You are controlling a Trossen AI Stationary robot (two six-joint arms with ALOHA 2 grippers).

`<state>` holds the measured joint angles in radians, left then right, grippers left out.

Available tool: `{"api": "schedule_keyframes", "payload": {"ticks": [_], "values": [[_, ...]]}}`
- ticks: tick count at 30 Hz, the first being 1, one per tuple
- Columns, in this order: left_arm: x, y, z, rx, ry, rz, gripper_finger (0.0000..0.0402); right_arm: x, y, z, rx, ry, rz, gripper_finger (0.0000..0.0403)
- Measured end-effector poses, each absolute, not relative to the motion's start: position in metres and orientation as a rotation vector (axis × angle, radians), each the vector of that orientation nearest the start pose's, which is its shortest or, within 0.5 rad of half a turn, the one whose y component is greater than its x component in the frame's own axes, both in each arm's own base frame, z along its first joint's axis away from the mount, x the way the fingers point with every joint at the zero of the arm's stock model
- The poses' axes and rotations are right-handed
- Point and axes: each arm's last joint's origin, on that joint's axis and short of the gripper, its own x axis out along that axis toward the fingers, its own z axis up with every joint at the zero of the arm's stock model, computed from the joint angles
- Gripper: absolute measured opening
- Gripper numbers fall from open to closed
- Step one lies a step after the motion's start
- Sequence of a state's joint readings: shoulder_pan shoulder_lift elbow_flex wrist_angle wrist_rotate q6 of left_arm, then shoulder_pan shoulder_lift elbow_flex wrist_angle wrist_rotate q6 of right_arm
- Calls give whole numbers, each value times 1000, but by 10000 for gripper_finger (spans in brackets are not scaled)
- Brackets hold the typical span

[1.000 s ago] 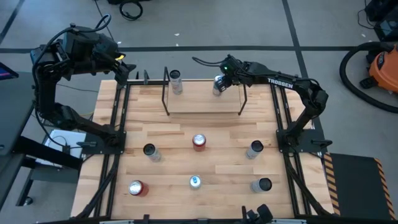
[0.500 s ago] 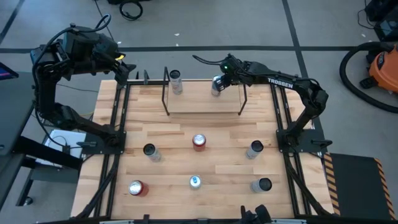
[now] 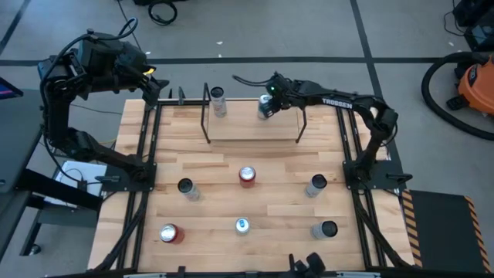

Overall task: Place canned beverage on shelf
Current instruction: Put the right blue soda can on the shelf

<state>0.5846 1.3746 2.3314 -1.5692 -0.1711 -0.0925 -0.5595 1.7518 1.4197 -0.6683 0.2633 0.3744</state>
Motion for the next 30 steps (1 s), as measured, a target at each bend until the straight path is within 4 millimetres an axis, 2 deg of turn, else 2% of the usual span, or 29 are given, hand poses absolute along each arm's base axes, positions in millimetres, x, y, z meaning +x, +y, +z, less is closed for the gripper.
{"api": "schedule_keyframes", "payload": {"ticks": [11, 17, 30], "values": [[114, 81, 542, -213, 580, 760, 311, 319, -207, 260, 461, 786, -932, 132], [114, 81, 542, -211, 581, 759, 311, 328, -211, 252, 473, 751, -900, 132], [114, 81, 542, -211, 581, 759, 311, 340, -206, 245, 485, 722, -864, 132]]}}
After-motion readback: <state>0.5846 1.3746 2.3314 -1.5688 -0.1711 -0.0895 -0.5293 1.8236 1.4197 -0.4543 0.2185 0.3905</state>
